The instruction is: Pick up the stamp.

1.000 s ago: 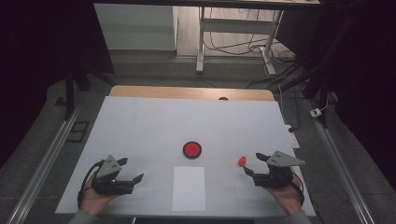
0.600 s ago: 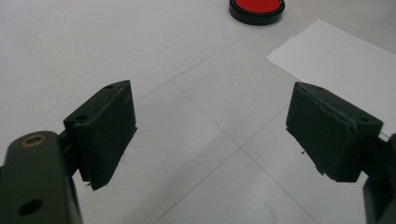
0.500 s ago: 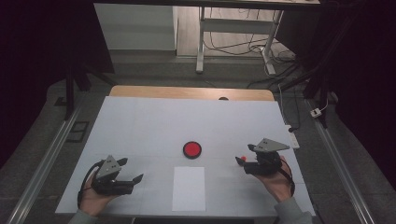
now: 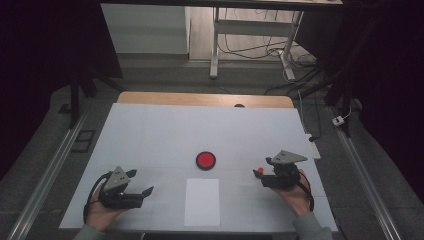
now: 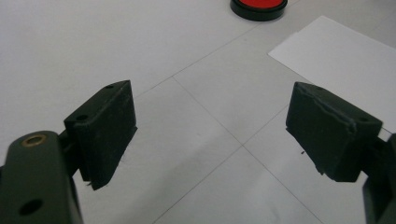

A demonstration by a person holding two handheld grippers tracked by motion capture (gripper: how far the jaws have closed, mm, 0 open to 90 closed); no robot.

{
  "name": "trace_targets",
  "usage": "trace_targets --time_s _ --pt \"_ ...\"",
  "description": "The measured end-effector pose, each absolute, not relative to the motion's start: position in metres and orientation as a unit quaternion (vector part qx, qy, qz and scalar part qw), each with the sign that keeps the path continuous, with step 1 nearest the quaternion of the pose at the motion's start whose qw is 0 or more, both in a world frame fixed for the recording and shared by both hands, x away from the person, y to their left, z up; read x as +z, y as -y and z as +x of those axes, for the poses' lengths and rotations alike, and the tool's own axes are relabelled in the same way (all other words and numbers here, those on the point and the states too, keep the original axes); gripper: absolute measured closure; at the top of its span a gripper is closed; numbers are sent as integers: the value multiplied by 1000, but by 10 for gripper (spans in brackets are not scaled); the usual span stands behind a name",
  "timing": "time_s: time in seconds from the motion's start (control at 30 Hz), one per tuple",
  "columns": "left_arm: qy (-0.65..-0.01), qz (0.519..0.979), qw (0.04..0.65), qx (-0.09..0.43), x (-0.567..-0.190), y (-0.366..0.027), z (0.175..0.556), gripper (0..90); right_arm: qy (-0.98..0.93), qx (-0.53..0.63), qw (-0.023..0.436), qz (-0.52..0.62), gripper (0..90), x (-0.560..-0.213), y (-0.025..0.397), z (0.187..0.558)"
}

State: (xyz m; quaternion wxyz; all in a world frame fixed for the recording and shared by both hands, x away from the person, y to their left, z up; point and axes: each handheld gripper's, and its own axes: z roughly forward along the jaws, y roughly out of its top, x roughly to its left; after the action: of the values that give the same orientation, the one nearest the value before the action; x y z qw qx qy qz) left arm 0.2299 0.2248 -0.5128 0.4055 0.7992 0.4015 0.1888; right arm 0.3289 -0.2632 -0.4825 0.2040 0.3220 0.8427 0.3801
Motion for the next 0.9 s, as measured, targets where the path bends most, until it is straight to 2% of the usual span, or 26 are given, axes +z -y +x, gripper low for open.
trace_targets --time_s 0.23,0.73,0.9 --pt "-403 800 404 186 -514 -224 230 166 -844 373 197 333 350 -492 264 333" --pt "-399 803 403 185 -515 -223 230 169 -843 366 195 342 560 -506 264 337" --pt "-398 805 401 183 -516 -222 230 169 -846 361 194 341 584 -509 264 338"
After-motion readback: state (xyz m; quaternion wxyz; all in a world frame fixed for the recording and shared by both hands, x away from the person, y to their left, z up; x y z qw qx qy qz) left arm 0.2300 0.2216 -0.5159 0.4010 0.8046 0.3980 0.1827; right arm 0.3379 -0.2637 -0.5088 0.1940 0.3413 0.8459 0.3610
